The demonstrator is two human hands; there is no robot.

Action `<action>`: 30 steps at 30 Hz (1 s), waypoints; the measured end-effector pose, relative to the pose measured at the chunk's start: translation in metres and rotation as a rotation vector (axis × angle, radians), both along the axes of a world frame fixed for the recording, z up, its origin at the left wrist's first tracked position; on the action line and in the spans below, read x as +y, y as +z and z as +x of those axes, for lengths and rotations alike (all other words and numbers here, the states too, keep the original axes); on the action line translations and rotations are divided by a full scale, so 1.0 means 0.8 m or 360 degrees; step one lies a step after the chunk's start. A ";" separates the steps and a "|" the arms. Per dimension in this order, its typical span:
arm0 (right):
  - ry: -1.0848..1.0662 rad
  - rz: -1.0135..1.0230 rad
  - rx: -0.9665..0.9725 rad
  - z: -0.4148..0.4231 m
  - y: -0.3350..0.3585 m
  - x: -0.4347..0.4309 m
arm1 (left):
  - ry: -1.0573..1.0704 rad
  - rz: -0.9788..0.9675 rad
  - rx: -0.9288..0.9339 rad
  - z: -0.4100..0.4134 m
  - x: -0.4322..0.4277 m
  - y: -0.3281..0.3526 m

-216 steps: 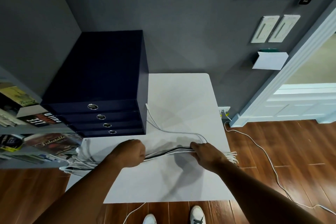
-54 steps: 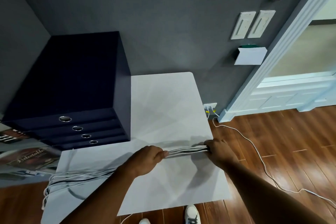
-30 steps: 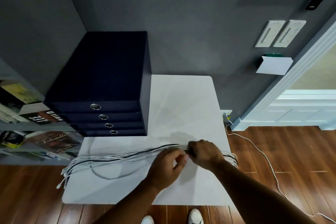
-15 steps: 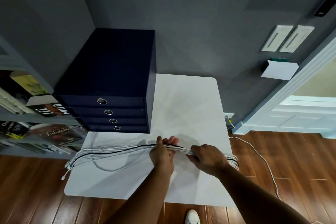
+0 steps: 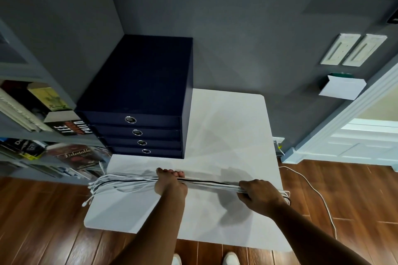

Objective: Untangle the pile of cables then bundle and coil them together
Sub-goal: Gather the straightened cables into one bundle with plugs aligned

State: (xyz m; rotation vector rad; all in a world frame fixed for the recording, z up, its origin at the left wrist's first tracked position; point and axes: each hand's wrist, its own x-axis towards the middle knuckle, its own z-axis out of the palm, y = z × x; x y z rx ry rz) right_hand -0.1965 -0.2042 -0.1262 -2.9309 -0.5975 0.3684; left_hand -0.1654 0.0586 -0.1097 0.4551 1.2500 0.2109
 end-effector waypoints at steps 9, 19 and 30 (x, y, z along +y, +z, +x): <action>0.0056 0.0059 0.0172 0.026 0.027 0.084 | 0.0024 0.0045 0.0006 0.004 -0.002 0.009; 0.0321 0.0123 0.0058 0.012 0.033 0.150 | 0.0014 0.0091 0.0007 -0.009 0.030 0.003; 0.0224 0.0214 -0.0104 0.003 0.008 0.058 | 0.0197 0.0127 -0.0237 -0.001 0.120 0.008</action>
